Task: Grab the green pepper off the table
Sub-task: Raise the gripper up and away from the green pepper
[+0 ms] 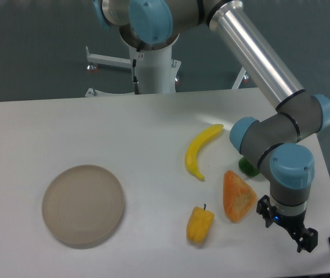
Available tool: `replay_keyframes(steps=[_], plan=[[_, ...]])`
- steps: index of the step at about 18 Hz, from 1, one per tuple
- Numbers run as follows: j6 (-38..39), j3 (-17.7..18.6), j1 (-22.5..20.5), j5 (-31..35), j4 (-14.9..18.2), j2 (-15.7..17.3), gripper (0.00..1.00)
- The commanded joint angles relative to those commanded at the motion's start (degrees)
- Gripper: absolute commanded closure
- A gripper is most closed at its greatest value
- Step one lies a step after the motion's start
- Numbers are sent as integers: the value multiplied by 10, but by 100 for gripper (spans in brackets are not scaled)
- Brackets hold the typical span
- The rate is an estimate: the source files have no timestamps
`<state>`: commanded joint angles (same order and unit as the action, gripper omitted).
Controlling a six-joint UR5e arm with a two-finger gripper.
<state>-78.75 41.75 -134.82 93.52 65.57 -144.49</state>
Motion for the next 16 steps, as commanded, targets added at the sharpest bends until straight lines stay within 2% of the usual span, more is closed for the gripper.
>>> replay_keyframes(steps=[7,11,16], plan=[[-2,10,0,-3,2,11,0],[-2,43,-10,-13,5,33,0],[-11,109,-52,-66,18,87,0]])
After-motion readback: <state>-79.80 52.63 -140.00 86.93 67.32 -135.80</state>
